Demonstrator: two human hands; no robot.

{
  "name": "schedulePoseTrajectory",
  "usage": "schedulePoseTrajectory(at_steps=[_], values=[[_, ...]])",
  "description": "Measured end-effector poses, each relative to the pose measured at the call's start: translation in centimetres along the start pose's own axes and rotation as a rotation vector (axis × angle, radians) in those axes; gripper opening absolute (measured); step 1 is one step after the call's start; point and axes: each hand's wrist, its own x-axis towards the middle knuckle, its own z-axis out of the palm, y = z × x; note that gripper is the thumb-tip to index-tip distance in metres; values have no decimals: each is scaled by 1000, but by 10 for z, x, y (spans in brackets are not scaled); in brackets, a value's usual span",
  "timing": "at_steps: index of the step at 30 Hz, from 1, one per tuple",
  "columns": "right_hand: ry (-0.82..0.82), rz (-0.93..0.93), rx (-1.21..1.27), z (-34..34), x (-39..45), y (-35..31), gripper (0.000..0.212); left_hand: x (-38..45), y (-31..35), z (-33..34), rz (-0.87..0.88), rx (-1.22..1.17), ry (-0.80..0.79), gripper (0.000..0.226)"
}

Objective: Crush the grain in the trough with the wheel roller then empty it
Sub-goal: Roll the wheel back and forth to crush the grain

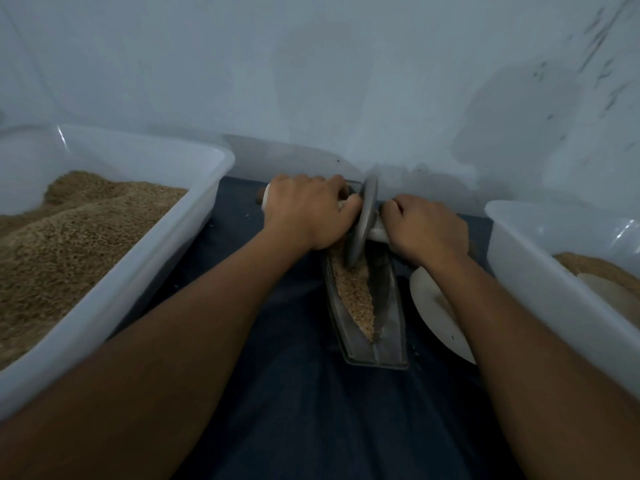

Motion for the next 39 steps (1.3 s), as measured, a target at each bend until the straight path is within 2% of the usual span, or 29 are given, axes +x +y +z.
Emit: schedulePoseTrajectory(at_steps=[13,26,39], values=[[-73,-72,91,10,26,9,44,13,6,4,-63,75,2,59],[-243,-92,212,16,52,17,53,20,18,2,-179,134,-8,48],[-247,-80,235,17,51,18,45,24,17,5,-154,150,-2,53]])
